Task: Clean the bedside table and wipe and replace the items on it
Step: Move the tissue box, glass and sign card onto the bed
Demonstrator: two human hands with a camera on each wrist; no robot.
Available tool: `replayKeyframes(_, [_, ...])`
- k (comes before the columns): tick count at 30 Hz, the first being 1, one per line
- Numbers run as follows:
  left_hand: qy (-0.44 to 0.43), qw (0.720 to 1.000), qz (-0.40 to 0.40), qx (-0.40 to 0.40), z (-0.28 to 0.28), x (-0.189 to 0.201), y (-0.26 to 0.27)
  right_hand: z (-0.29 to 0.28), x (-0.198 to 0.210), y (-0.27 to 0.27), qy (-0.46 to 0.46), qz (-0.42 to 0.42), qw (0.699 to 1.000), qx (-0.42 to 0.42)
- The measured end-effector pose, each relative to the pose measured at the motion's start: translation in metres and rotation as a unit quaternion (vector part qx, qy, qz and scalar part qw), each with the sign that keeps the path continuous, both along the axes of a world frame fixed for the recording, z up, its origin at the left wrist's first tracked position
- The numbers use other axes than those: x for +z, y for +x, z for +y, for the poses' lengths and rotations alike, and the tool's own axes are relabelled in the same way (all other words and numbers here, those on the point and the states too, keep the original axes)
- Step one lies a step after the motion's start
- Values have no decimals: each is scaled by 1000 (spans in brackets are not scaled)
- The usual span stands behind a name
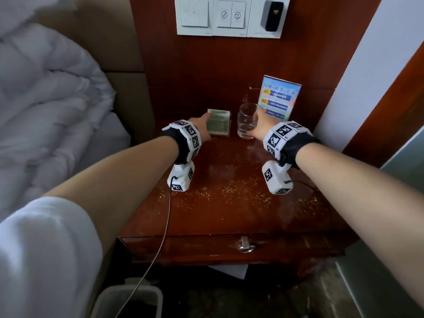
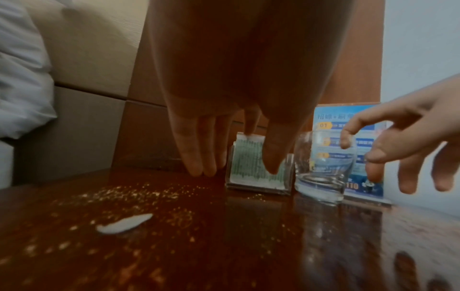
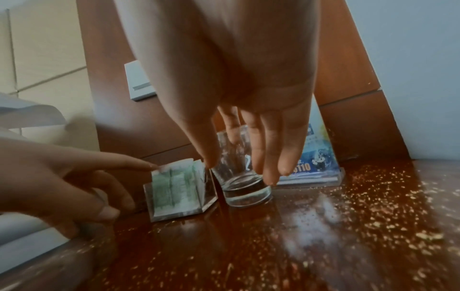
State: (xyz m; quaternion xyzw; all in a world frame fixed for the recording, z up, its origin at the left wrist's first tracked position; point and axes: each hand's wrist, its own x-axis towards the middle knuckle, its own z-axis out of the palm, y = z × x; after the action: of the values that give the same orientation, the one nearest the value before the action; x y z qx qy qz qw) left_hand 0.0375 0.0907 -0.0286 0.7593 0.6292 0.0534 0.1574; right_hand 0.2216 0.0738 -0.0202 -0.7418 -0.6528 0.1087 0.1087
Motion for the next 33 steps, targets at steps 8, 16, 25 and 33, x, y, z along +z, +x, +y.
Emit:
replayKeyframes(8, [61, 997, 35, 27, 3, -7, 20, -13, -2, 14, 49, -34, 998, -11])
replayKeyframes(16, [70, 997, 5, 31, 9, -11, 22, -27, -8, 20, 90, -4, 996, 20])
replayKeyframes(25, [83, 996, -1, 32, 19, -8, 18, -29, -8, 16, 92, -7, 995, 34])
replayKeyframes(33, [87, 995, -38, 25, 23, -12, 21, -30, -8, 20, 82, -10, 995, 48])
